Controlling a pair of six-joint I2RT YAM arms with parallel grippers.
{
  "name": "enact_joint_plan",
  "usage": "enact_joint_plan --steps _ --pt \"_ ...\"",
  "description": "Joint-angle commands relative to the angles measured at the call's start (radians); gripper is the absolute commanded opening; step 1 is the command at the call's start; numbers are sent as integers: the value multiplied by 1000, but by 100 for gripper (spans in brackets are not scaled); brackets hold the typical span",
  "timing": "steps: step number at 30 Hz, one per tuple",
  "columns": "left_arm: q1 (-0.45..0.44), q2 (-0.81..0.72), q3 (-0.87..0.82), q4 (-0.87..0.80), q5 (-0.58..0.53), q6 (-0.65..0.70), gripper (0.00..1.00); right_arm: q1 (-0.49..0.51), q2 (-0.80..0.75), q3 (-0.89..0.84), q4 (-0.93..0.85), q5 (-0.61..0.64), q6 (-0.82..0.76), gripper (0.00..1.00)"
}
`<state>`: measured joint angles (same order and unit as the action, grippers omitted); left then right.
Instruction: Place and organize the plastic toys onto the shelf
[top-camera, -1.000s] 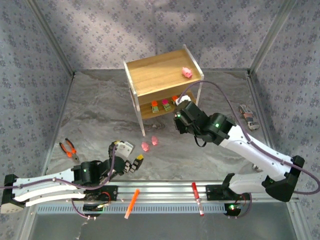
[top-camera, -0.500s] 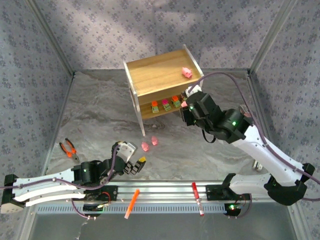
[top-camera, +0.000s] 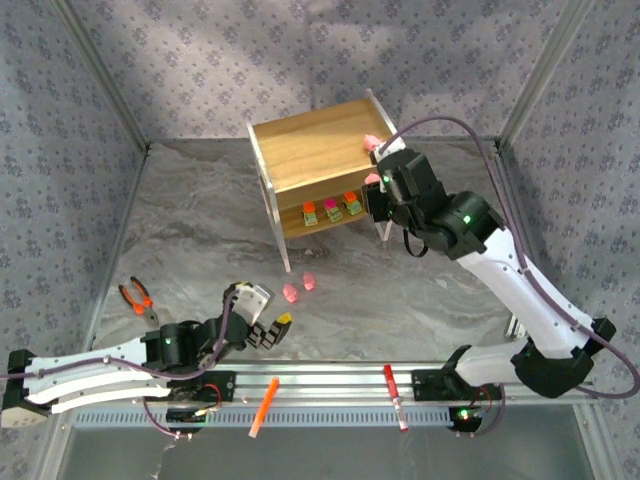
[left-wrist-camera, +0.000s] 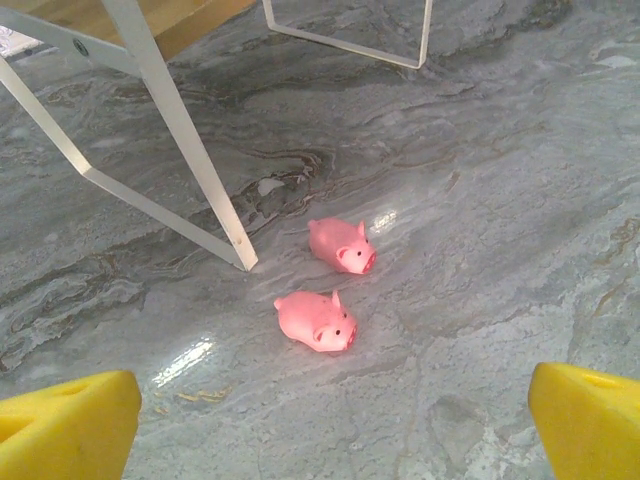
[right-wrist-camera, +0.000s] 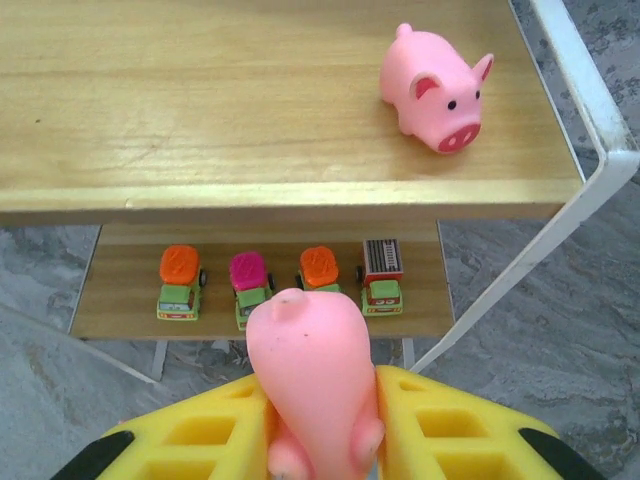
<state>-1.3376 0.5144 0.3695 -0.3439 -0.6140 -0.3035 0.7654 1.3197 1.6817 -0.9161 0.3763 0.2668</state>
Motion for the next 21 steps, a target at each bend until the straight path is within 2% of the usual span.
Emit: enact_joint_plan --steps 1,21 --pt "-10 -26 -10 5 -4 9 100 -25 30 63 17 -40 -40 29" --pt "-9 -30 -12 0 -19 7 100 -122 264 321 -3 -142 -104 29"
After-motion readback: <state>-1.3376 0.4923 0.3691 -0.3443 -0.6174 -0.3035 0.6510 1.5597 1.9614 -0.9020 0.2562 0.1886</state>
